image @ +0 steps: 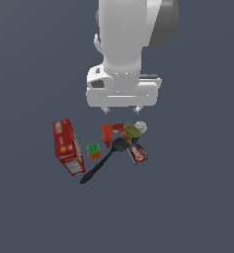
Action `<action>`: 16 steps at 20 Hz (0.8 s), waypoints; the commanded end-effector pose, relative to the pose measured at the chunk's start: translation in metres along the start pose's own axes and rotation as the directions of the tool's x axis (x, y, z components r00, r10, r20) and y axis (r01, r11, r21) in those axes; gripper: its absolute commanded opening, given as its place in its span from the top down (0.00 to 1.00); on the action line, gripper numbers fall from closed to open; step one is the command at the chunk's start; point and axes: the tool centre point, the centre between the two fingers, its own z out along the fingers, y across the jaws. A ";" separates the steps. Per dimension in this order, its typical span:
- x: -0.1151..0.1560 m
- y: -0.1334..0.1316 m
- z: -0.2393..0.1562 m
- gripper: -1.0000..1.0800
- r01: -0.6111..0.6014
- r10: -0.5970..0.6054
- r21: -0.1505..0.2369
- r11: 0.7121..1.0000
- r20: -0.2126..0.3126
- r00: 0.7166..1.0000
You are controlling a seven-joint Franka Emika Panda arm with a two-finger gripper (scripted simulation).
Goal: Pick up a designated object from a clutter of objects.
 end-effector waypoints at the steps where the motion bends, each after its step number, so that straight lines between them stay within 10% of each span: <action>1: 0.000 0.000 0.000 0.04 0.000 0.000 0.000 1.000 0.000 1.000; 16: 0.002 0.003 -0.003 0.04 0.012 -0.012 0.005 1.000 0.008 1.000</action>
